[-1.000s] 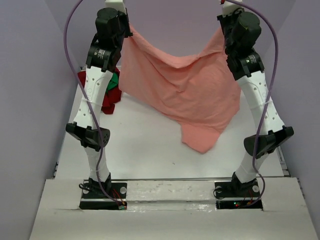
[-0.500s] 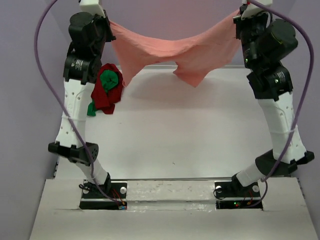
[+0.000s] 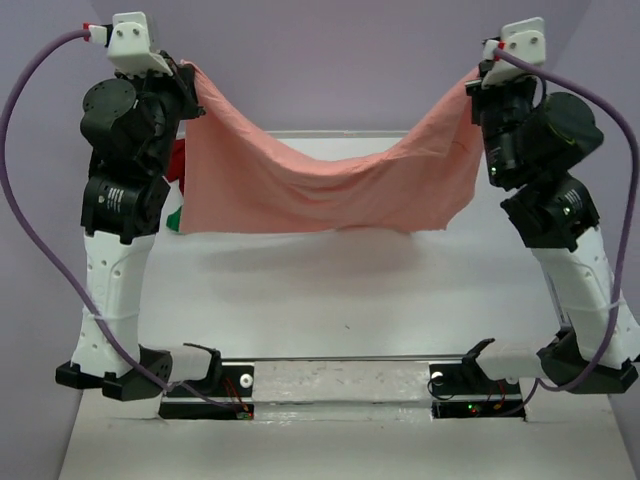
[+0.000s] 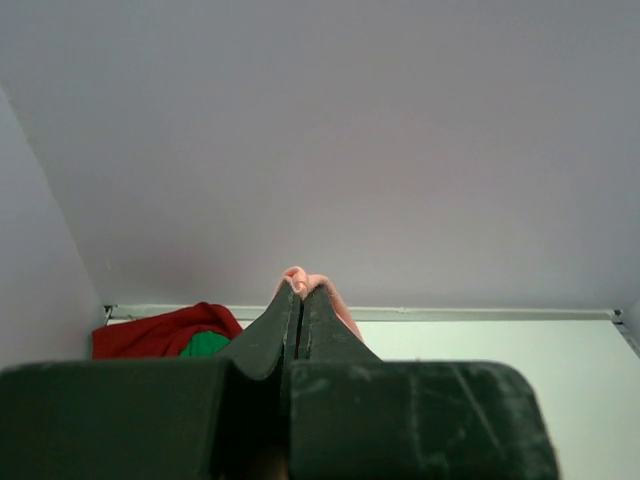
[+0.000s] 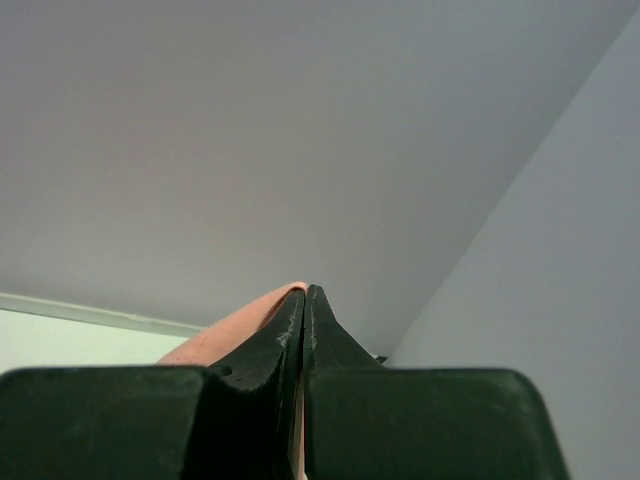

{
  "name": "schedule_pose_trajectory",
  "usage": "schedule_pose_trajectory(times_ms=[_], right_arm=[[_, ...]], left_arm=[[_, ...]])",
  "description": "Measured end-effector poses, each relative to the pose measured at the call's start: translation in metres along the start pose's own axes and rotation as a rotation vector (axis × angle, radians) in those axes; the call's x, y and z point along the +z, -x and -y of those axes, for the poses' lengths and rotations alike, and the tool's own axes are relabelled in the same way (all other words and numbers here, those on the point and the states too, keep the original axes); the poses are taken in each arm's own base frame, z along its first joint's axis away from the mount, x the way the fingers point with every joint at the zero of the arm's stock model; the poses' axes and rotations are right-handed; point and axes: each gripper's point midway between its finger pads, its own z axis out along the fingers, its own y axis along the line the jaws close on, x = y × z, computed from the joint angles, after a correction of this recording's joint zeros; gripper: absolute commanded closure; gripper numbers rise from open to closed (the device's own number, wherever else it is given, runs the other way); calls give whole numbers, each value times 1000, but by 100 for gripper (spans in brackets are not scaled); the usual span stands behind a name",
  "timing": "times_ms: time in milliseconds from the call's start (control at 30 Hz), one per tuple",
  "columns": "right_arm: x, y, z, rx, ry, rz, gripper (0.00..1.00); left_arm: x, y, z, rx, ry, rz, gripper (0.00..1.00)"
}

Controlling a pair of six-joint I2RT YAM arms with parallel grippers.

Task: Fold and stack the t-shirts
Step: Flatten the tshirt out

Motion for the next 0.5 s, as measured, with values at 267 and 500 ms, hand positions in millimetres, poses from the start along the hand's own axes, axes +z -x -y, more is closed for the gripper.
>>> schedule_pose_trajectory(times_ms=[267,500], right_arm=[[49,-31,-52,-115,51,-66,100],[143,-62,-49,-113,-4,-65,100]], left_arm=[[73,-55,8,18,8,-122,100],[159,-82,20,23,-6,-127,100]])
